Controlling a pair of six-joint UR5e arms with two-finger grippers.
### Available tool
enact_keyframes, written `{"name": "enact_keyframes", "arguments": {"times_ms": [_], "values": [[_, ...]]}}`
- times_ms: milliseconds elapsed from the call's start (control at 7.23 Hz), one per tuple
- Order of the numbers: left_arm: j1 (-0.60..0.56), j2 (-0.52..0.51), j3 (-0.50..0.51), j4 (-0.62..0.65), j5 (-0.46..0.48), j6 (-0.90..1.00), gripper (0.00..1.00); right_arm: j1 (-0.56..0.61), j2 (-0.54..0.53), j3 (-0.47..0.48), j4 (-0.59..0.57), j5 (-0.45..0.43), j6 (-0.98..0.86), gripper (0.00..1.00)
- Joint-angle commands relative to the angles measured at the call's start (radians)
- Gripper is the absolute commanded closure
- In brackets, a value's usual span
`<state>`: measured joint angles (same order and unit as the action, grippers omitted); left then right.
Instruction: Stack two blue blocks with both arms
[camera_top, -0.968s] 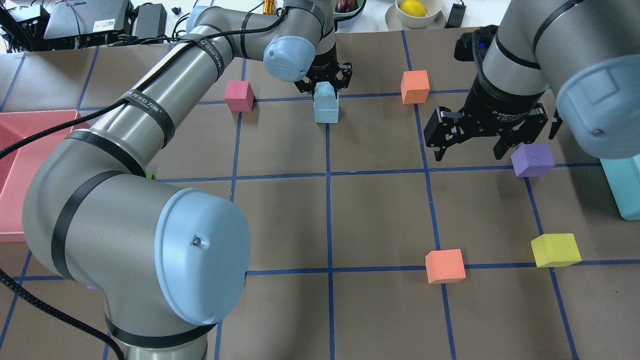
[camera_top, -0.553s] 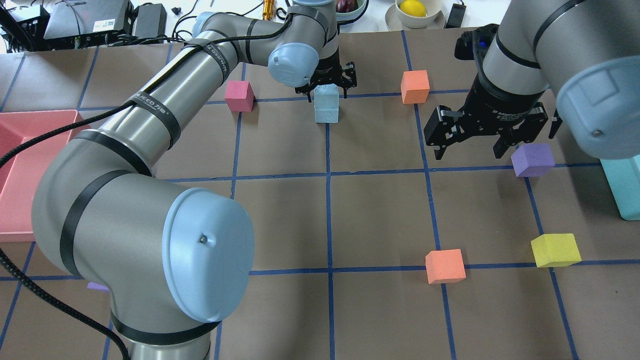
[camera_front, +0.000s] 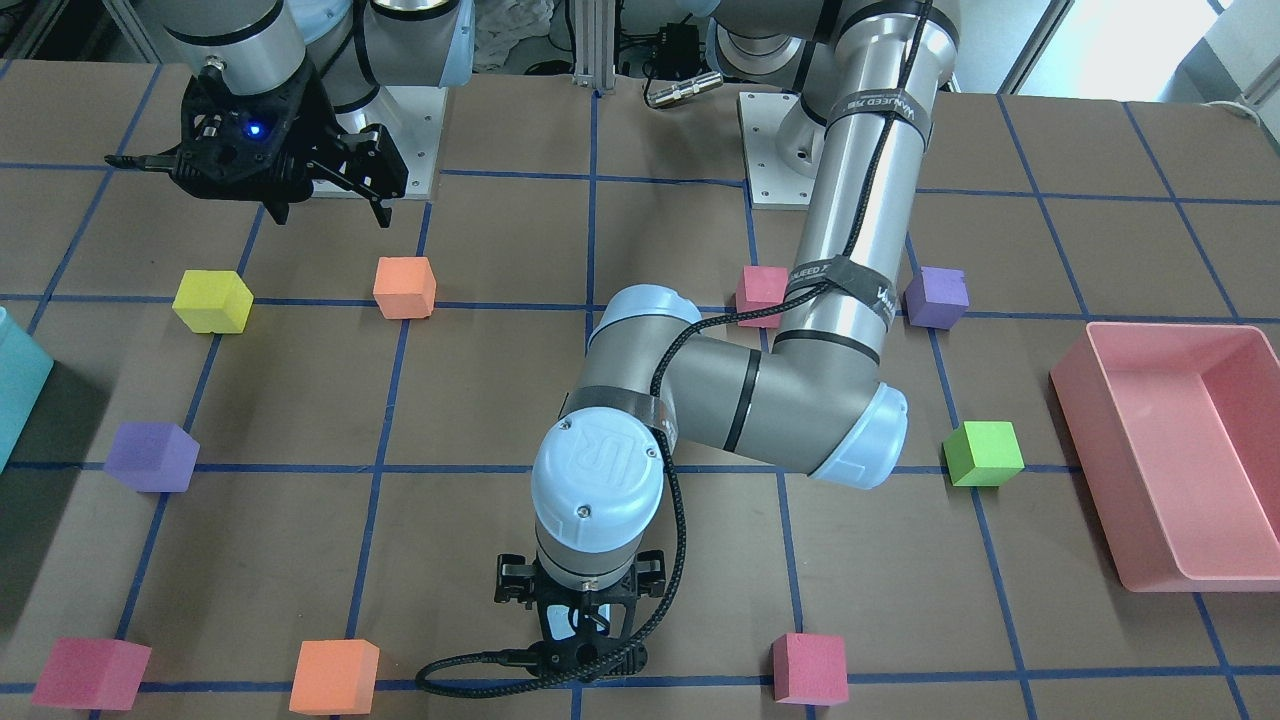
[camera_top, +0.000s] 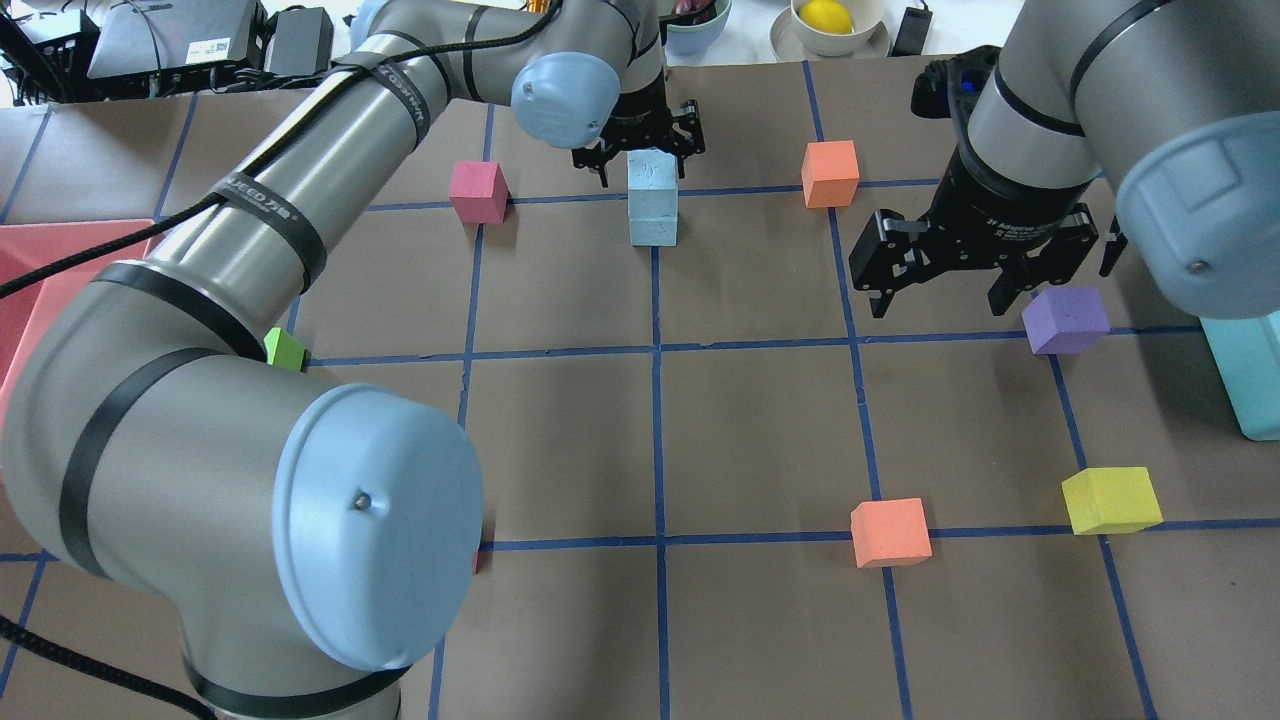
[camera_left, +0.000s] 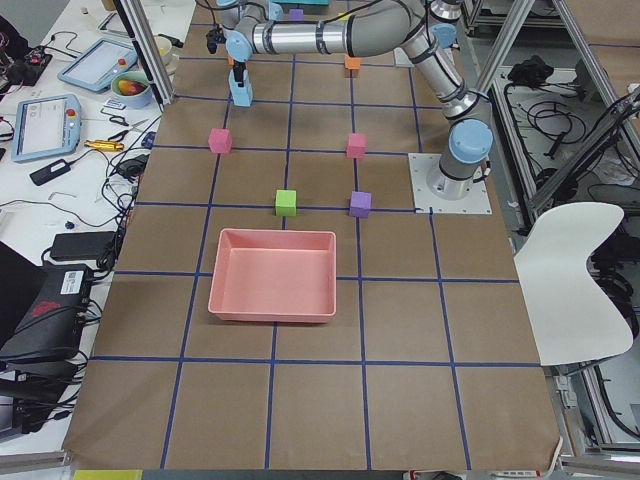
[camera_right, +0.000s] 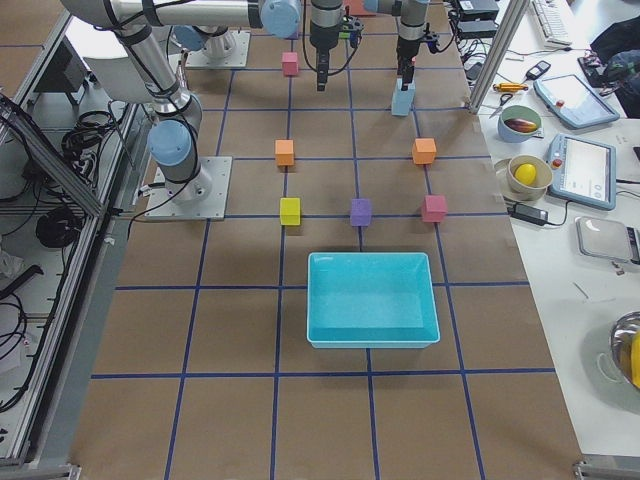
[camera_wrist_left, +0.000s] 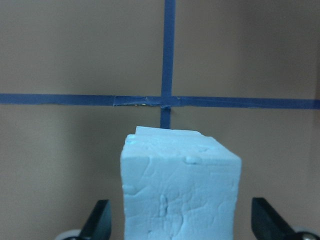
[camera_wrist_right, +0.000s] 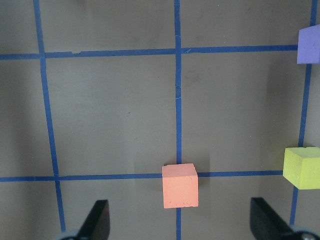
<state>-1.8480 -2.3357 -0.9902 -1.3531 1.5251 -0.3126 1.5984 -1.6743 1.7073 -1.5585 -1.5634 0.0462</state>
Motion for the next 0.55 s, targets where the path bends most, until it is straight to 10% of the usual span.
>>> {"name": "enact_keyframes", "arguments": {"times_ms": [0,415], "values": [[0.052,0.125,-0.016,-0.195,0.012,0.192,0.00,0.000,-0.001,-0.002,0.000,0.000,0.001,0.00],[0.171,0.382,-0.118,-0.391,0.017,0.409,0.00,-0.003,-0.005,-0.006,0.002,0.000,0.006,0.00]]}}
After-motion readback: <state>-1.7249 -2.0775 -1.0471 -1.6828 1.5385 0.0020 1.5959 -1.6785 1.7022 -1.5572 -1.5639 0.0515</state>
